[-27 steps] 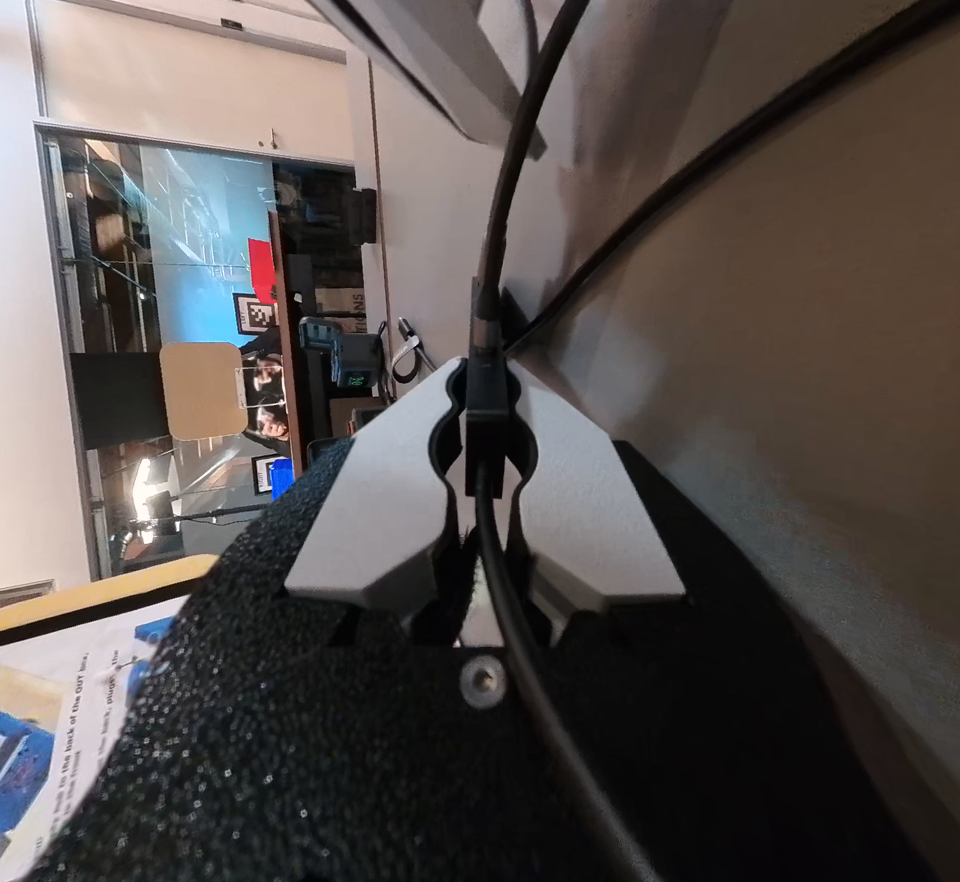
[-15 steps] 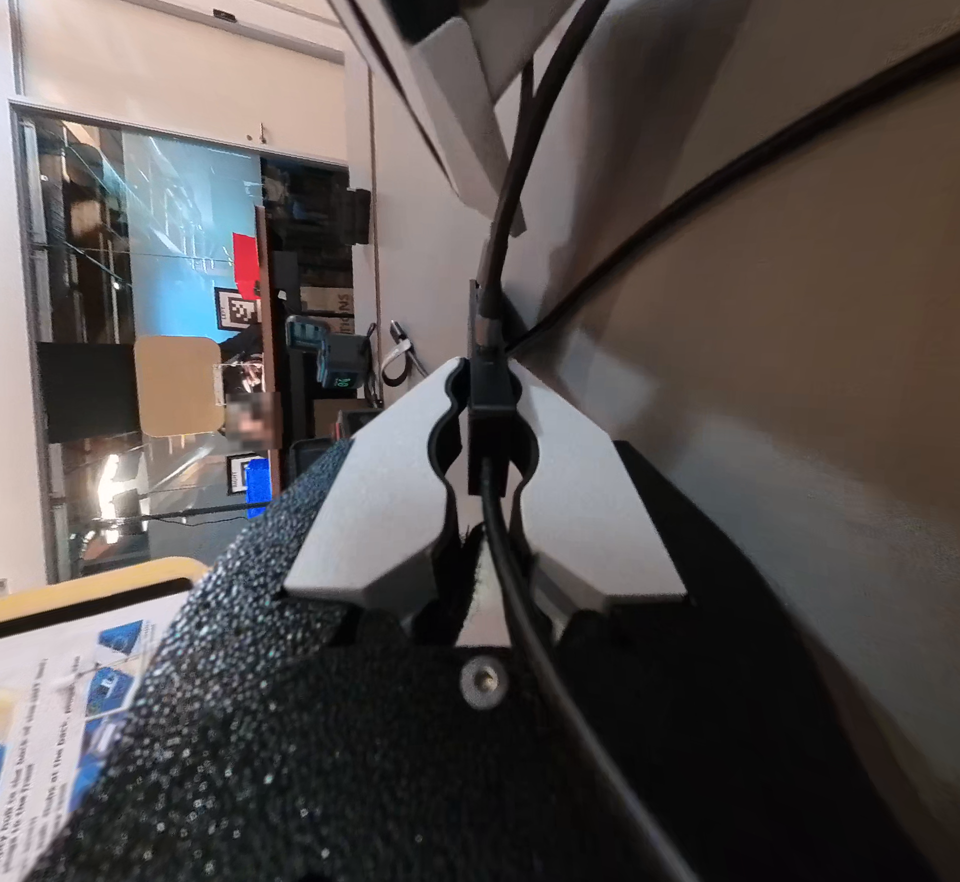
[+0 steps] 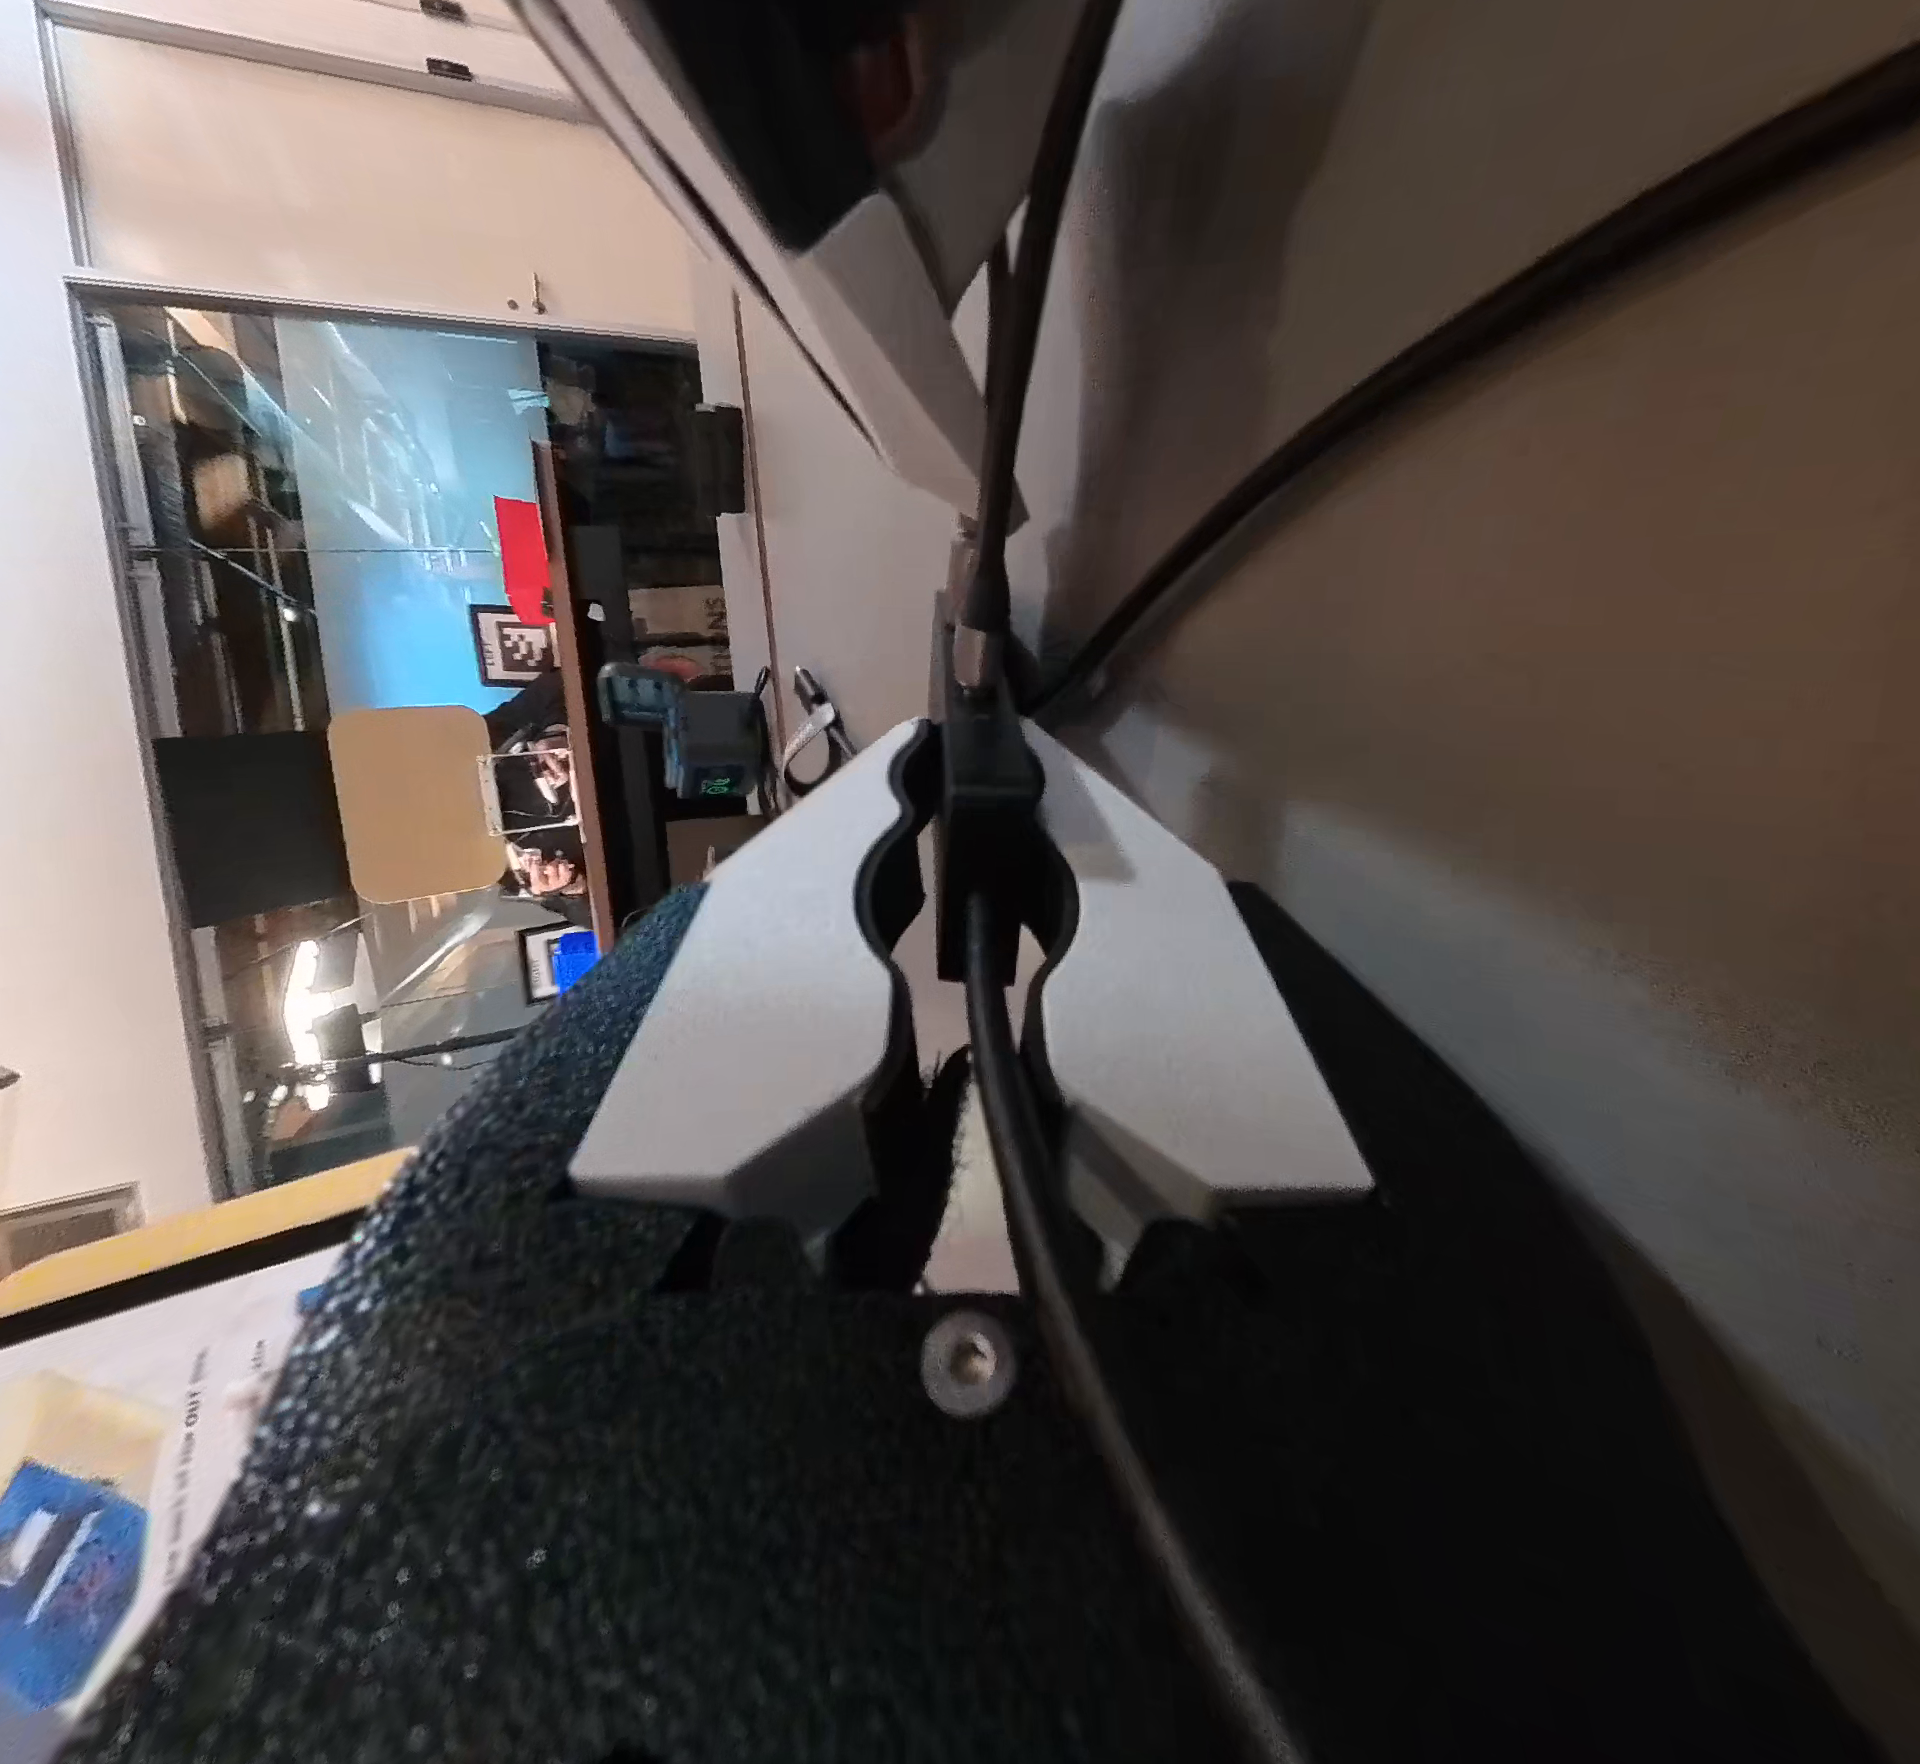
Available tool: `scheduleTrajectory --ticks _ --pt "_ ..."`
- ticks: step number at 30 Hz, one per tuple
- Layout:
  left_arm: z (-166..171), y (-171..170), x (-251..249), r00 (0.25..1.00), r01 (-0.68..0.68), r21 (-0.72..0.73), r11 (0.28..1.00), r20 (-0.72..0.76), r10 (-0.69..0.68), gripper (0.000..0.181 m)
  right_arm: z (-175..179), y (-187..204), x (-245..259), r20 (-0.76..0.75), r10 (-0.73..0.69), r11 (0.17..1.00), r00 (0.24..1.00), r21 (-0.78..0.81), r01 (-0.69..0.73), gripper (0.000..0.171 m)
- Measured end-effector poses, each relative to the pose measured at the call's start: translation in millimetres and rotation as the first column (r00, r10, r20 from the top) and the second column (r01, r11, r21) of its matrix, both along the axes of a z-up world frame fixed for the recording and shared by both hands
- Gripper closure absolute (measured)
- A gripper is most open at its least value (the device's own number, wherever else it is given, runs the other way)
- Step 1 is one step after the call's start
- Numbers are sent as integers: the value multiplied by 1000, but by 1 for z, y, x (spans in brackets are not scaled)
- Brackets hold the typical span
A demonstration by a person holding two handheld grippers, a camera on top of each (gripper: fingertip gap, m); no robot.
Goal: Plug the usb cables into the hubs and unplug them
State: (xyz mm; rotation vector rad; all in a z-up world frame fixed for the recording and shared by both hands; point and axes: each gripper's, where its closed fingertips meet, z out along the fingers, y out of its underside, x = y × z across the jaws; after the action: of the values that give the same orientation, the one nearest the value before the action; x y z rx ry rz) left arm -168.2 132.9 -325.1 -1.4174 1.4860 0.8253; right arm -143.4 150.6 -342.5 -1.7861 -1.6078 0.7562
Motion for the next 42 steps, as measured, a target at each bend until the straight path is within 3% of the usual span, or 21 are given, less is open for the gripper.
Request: scheduleTrajectory --ticks 7,8,10,13,15,17,20,23,28,31,35,37,40,42 --pt "2 1 -2 1000 -4 20 1000 -15 4 172 0 1 2 10 16 1000 1000 18 -16 169" --pt "4 1 -2 1000 6 25 1000 -4 -6 172 3 0 3 -7 17 1000 1000 2 -17 166" --pt "10 5 -9 1000 -29 77 997 13 28 172 16 1 5 -84 7 1000 996 -11 -8 141" --pt "39 8 -17 995 -71 200 977 86 55 172 41 7 13 -216 5 998 976 60 8 119" --pt "51 2 -14 998 -33 277 960 62 16 172 56 9 19 -266 19 990 964 141 20 116" --pt "55 -4 -8 999 37 343 939 -50 -21 172 68 9 23 -297 17 991 955 135 25 116" --pt "59 -15 9 978 165 398 902 -182 -99 173 83 -5 26 -376 4 993 927 -109 -49 115" --pt "68 -28 29 946 269 452 850 -290 -145 173 78 -28 31 -328 -9 878 944 -454 -150 108" --pt "70 -49 55 901 391 454 801 -366 -232 174 83 -46 34 -332 5 740 943 -633 -227 122" --pt "73 -55 60 894 414 460 786 -369 -254 173 81 -50 38 -321 28 708 947 -663 -246 132" --pt "80 -64 69 890 438 481 760 -353 -290 173 77 -63 39 -325 76 615 943 -728 -301 132" --pt "80 -65 71 885 448 487 750 -362 -294 173 82 -76 41 -355 130 542 926 -756 -366 153" --pt "86 -67 70 891 444 518 732 -343 -298 170 92 -79 40 -402 153 562 903 -716 -414 158" --pt "99 -63 64 927 374 587 718 -240 -287 145 108 -80 40 -463 167 609 871 -646 -460 163"
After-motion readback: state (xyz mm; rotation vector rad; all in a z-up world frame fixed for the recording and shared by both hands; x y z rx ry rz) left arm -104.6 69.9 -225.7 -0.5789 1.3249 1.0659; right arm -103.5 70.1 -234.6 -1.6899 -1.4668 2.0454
